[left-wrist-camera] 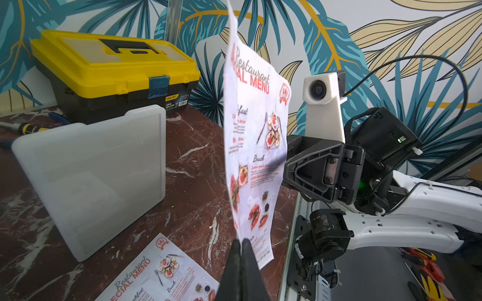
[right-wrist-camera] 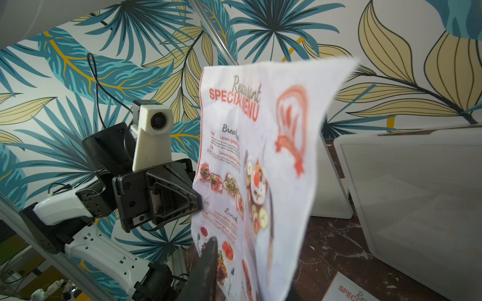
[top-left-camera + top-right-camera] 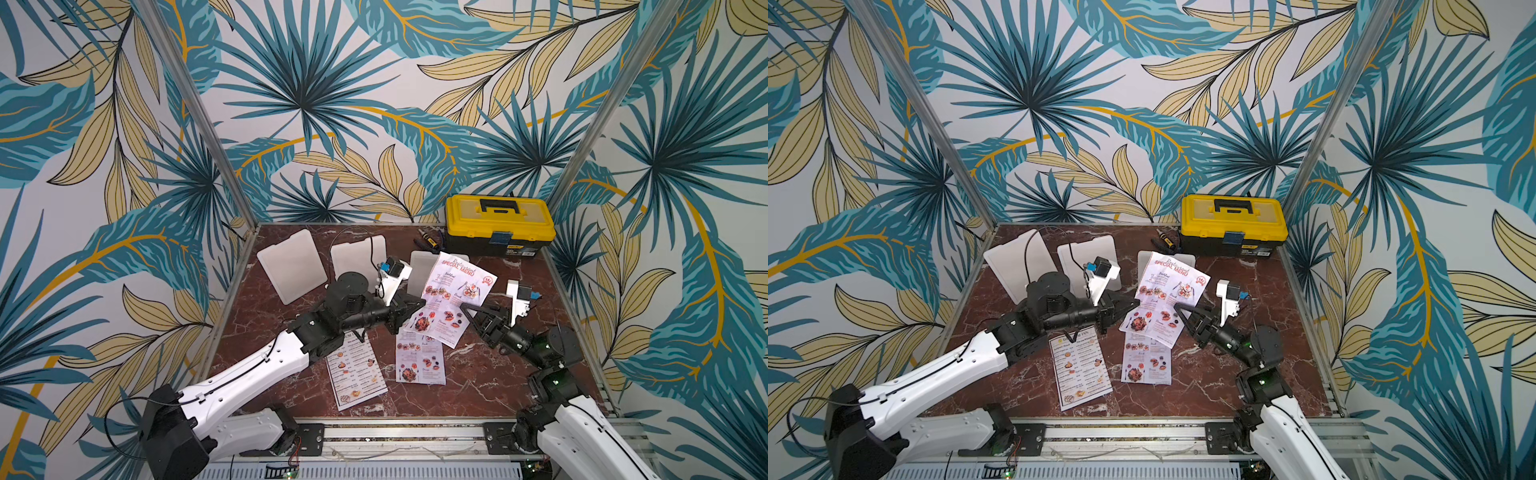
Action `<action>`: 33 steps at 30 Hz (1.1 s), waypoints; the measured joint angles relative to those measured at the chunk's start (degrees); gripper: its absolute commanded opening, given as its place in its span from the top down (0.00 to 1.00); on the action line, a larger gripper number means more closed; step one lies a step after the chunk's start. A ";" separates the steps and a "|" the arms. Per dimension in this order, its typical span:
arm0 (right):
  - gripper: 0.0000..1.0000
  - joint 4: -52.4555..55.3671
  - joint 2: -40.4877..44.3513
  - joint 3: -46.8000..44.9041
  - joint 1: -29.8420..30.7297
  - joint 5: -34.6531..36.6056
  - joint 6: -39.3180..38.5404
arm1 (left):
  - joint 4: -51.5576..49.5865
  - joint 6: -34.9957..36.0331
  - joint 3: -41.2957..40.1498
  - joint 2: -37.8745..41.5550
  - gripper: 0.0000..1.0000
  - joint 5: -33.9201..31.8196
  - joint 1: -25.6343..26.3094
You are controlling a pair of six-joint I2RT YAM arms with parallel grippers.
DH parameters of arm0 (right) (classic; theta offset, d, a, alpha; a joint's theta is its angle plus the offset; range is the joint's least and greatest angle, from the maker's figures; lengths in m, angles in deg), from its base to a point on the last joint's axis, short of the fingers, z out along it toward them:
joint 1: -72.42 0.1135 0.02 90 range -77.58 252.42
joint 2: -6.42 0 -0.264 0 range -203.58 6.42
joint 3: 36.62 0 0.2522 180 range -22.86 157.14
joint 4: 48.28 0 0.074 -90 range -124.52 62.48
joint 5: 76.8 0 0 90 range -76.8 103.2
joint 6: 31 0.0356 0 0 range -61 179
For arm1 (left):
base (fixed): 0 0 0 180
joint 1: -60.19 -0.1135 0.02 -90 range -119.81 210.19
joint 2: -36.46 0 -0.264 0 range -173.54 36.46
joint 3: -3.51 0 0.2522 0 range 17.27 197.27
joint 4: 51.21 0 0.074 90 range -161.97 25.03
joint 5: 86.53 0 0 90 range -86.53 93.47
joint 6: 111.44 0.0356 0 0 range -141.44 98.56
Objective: Insert the menus into the narrow rack
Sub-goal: Pick up the menu from the center of the board.
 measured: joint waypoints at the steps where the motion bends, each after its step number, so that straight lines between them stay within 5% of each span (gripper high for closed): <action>1: 0.90 0.39 0.42 0.04 0.00 0.11 -0.02 | 0.00 0.00 0.00 0.00 0.97 -0.20 0.00; 6: 1.00 3.41 1.22 1.14 0.00 1.62 -1.16 | 0.02 0.33 -0.09 0.00 0.65 -1.55 0.00; 9: 1.00 4.83 0.33 2.75 0.00 2.45 -2.14 | 0.22 0.15 -0.85 0.02 0.59 -2.93 0.00; 33: 1.00 3.78 -3.67 7.58 0.00 3.96 -5.95 | 2.45 4.59 -2.97 -1.27 0.77 -1.66 0.00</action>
